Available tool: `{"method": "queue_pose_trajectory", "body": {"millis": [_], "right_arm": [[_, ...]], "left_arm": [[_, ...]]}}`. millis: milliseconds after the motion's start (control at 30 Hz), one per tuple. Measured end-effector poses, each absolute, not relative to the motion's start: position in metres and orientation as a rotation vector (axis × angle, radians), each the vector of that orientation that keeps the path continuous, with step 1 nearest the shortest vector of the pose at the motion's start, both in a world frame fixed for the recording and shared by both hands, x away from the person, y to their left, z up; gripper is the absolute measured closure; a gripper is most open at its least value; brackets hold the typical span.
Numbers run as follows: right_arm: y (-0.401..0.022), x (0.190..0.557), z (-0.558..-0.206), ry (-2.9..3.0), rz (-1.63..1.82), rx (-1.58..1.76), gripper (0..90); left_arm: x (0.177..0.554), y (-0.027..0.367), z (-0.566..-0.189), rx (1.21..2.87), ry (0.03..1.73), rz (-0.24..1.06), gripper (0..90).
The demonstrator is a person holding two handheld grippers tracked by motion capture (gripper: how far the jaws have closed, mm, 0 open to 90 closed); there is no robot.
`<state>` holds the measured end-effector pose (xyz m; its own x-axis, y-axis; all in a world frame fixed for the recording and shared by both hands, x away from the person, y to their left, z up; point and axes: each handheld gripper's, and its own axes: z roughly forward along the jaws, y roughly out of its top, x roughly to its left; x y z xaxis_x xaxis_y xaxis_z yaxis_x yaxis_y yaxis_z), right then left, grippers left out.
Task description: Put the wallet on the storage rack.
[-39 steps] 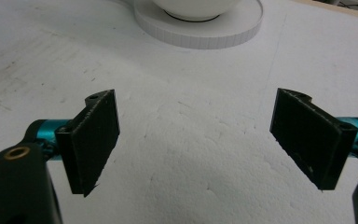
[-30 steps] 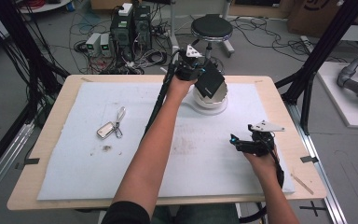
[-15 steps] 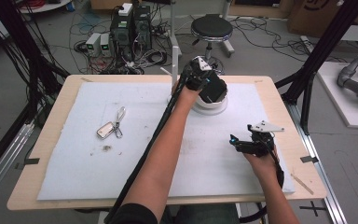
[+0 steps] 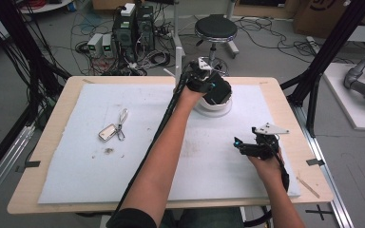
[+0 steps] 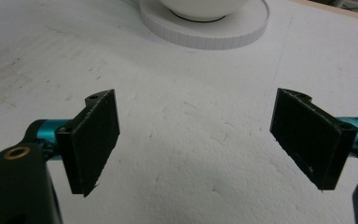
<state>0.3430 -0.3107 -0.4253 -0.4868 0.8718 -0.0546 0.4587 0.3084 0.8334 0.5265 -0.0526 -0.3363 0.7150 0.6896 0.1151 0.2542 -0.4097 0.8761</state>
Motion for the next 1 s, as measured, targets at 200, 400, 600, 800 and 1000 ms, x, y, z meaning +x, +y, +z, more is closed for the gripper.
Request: {"method": "queue_pose_trajectory", "body": {"millis": [200,400,600,800,1000], "right_arm": [[-0.310,0.344,-0.426,2.077,1.078,1.185,15.7],[-0.311,0.344,-0.422,2.047,1.106,1.184,15.7],[-0.311,0.344,-0.420,2.036,1.115,1.196,15.7],[-0.310,0.346,-0.420,2.035,1.117,1.190,15.7],[-0.309,0.347,-0.420,2.038,1.113,1.195,15.7]], "left_arm": [[0.515,-0.035,-0.319,1.924,0.726,0.559,33.4],[0.495,-0.008,-0.305,1.889,0.695,0.510,31.1],[0.470,0.023,-0.299,1.862,0.681,0.475,26.6],[0.446,0.048,-0.294,1.829,0.659,0.453,26.4],[0.428,0.073,-0.294,1.810,0.640,0.424,26.2]]}}
